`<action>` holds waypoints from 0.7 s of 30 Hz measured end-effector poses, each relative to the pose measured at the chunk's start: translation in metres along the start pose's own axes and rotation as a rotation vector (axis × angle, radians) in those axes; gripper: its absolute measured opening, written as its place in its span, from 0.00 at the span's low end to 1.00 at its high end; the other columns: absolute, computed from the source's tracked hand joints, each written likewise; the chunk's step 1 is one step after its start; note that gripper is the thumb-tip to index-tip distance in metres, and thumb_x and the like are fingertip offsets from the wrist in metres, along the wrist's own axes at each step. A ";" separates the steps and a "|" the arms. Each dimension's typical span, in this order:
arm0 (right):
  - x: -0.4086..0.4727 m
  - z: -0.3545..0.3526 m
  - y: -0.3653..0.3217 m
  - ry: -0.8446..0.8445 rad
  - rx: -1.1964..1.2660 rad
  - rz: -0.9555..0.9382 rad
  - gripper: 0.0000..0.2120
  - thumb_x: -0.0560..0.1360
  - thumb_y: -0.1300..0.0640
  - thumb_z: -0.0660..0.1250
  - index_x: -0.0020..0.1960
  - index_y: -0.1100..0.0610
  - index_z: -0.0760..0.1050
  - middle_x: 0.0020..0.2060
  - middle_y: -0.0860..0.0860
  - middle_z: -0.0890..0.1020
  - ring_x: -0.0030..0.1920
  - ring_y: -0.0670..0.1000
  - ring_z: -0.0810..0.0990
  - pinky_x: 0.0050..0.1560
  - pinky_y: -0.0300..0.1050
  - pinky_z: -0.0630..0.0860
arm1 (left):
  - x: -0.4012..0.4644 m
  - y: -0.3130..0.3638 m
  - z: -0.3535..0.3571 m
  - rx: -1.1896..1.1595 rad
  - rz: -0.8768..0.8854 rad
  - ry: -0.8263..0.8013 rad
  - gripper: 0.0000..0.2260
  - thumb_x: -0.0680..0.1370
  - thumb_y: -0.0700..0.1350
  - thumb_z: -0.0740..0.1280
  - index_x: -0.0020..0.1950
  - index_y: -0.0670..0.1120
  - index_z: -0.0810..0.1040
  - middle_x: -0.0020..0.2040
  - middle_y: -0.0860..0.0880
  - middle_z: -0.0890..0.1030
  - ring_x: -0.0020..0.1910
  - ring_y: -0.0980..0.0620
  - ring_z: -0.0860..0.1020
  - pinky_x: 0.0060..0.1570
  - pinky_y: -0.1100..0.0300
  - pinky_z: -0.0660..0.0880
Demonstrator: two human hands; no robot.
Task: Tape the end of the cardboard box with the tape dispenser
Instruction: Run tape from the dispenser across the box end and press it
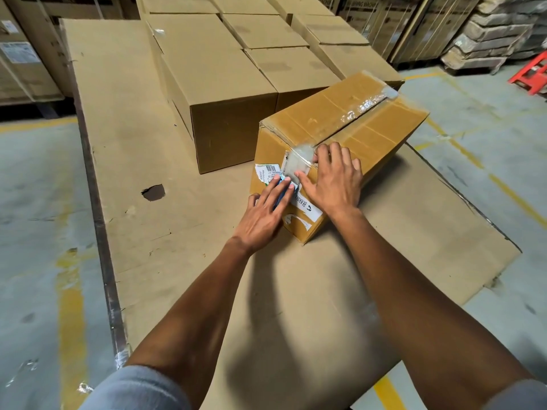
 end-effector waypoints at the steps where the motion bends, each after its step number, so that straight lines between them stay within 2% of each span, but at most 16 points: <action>1: 0.000 -0.001 0.000 0.000 -0.001 -0.003 0.27 0.77 0.34 0.66 0.62 0.55 0.70 0.56 0.55 0.76 0.54 0.55 0.76 0.50 0.53 0.73 | 0.000 0.000 -0.001 0.002 0.002 -0.002 0.40 0.81 0.37 0.69 0.89 0.43 0.52 0.89 0.43 0.51 0.89 0.42 0.48 0.66 0.40 0.71; 5: 0.000 -0.004 -0.001 -0.040 0.001 -0.049 0.32 0.75 0.35 0.68 0.69 0.54 0.68 0.69 0.54 0.73 0.60 0.55 0.76 0.52 0.54 0.74 | 0.000 0.001 -0.004 0.037 -0.001 -0.016 0.39 0.81 0.40 0.68 0.88 0.41 0.52 0.88 0.40 0.54 0.88 0.40 0.50 0.66 0.39 0.71; 11: 0.002 -0.007 -0.001 -0.149 -0.087 -0.123 0.38 0.73 0.32 0.70 0.74 0.53 0.66 0.74 0.52 0.71 0.61 0.57 0.74 0.52 0.54 0.72 | 0.000 0.000 -0.011 0.138 0.018 -0.043 0.36 0.84 0.44 0.64 0.89 0.41 0.51 0.89 0.40 0.53 0.89 0.41 0.50 0.65 0.42 0.71; 17: 0.004 -0.012 -0.004 -0.228 -0.105 -0.139 0.44 0.71 0.32 0.73 0.78 0.53 0.63 0.77 0.52 0.70 0.68 0.56 0.74 0.57 0.55 0.71 | 0.000 -0.002 -0.012 0.164 0.080 -0.091 0.36 0.81 0.33 0.57 0.88 0.39 0.47 0.89 0.39 0.45 0.88 0.38 0.44 0.66 0.39 0.70; 21: 0.003 -0.014 -0.007 -0.233 -0.105 -0.122 0.44 0.69 0.32 0.75 0.77 0.52 0.64 0.75 0.51 0.73 0.65 0.56 0.75 0.55 0.54 0.71 | 0.000 -0.004 -0.014 0.129 0.077 -0.098 0.41 0.79 0.30 0.62 0.88 0.40 0.45 0.89 0.39 0.43 0.88 0.38 0.43 0.69 0.36 0.69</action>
Point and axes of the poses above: each hand's wrist, its own x-axis towards the middle knuckle, its own z-axis out of the palm, y = z × x, the point moved 1 cm from there along x, towards the middle knuckle
